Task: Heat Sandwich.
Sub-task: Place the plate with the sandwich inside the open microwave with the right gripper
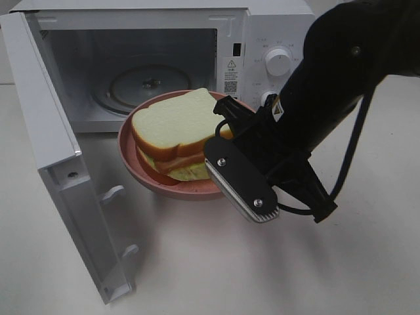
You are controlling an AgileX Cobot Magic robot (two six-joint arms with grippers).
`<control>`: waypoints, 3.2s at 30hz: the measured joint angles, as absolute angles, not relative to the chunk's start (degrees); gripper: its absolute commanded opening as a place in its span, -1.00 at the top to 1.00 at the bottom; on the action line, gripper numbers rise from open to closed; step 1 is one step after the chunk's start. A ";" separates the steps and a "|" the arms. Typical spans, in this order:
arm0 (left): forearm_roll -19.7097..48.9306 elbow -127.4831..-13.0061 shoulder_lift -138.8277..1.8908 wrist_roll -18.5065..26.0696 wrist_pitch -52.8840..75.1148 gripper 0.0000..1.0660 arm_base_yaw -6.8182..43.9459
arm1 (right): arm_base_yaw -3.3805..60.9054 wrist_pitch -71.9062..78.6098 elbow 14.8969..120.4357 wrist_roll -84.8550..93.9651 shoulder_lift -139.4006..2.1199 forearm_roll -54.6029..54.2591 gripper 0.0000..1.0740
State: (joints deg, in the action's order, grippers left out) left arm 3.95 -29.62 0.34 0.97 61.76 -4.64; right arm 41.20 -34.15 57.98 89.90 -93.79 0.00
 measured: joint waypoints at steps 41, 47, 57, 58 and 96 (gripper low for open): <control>3.95 -29.62 0.34 0.97 61.76 -0.84 -4.64 | 41.20 -45.32 91.73 89.15 -118.20 -1.32 0.98; 3.95 -29.62 0.34 0.97 61.76 -0.84 -4.64 | 41.20 -45.78 96.31 86.34 -120.95 0.00 0.97; 3.95 -29.62 0.34 0.97 61.76 -0.84 -4.64 | 41.20 -47.96 102.96 84.05 -124.50 0.97 0.96; 3.95 -29.62 0.34 0.97 61.76 -0.84 -4.64 | 41.20 -48.24 104.16 83.42 -125.02 1.15 0.96; 3.95 -29.62 0.34 0.97 61.76 -0.84 -4.64 | 40.85 -52.60 125.13 74.14 -138.60 5.39 0.94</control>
State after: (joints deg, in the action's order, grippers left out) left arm 3.95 -29.62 0.34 0.97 61.76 -4.64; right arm 40.85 -52.60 125.13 74.14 -138.60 5.39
